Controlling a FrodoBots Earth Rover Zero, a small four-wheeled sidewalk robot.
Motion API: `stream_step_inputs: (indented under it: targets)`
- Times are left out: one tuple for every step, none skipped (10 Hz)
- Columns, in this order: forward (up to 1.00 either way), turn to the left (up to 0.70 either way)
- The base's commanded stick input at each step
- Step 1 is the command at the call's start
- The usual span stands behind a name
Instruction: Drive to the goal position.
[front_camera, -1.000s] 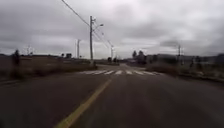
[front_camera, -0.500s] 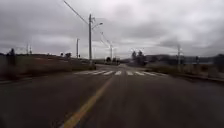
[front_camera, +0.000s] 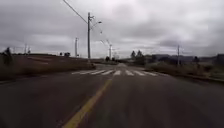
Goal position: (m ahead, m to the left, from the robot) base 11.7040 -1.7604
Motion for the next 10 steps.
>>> stream_step_inputs:
  targets:
    - [0.7, 0.0]
    - [0.7, 0.0]
    - [0.7, 0.0]
    - [0.7, 0.0]
    - [0.7, 0.0]
    - [0.7, 0.0]
    - [0.7, 0.0]
    - [0.7, 0.0]
    - [0.7, 0.0]
    - [0.7, 0.0]
